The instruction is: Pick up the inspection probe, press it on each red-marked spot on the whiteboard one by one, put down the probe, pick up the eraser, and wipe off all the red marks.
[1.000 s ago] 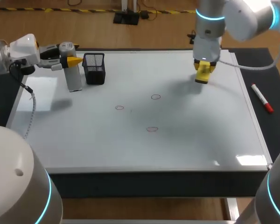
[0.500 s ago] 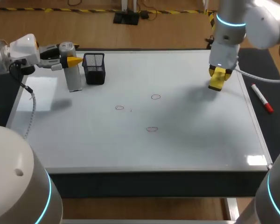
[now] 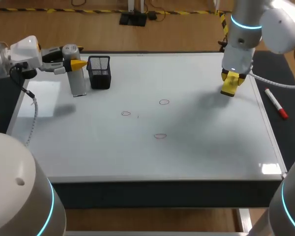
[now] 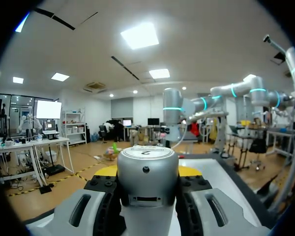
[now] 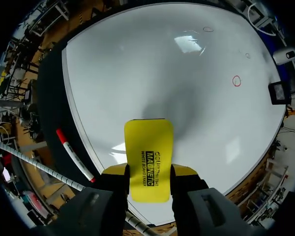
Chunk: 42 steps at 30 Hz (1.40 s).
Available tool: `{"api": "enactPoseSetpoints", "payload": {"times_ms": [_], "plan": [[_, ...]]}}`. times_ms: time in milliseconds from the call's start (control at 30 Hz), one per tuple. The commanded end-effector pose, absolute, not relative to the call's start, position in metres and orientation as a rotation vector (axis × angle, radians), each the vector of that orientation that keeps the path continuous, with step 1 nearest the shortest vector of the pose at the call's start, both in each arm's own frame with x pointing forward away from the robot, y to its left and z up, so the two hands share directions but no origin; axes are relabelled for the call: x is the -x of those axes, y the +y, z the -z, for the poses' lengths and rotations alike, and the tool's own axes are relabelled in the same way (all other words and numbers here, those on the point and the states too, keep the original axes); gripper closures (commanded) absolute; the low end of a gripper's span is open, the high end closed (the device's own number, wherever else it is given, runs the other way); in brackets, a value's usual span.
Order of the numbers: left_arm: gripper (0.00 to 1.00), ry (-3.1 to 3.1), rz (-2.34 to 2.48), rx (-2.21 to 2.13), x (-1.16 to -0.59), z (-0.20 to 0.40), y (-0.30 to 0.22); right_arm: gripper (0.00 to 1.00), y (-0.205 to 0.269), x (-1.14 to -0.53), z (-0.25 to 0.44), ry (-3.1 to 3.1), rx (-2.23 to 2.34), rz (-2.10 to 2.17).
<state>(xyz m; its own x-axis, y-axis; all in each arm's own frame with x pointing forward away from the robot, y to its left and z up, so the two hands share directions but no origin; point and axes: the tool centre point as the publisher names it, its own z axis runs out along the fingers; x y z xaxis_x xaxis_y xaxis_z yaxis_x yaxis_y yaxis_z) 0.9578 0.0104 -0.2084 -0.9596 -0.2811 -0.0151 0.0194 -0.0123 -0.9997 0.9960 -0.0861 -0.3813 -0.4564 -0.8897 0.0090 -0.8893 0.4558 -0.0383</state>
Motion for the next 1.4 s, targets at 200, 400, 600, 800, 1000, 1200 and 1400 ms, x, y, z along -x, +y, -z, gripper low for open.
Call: {"api": "enactPoseSetpoints", "payload": {"times_ms": [200,400,600,800,1000,1200,1400], "plan": [[1.0,2.054,2.073,0.258,-0.952,0.208,0.003,1.0,-0.087,-0.996,0.381,2.67,1.633,0.062],[1.0,2.06,2.073,0.193,-0.935,0.201,-0.017,1.0,-0.087,-0.996,0.381,2.67,1.633,0.062],[1.0,2.066,2.082,0.156,-0.919,0.198,-0.041,1.0,-0.087,-0.996,0.381,2.67,1.633,0.062],[1.0,2.038,2.122,0.145,-0.9,0.201,-0.065,1.0,-0.087,-0.996,0.381,2.67,1.633,0.062],[1.0,2.046,2.176,0.121,-0.889,0.21,-0.092,1.0,-0.087,-0.996,0.381,2.67,1.633,0.062],[1.0,2.059,2.204,0.108,-0.887,0.219,-0.114,1.0,-0.087,-0.996,0.381,2.67,1.633,0.062],[1.0,2.069,2.22,0.091,-0.886,0.23,-0.128,1.0,-0.087,-0.996,0.381,2.67,1.633,0.062]]}}
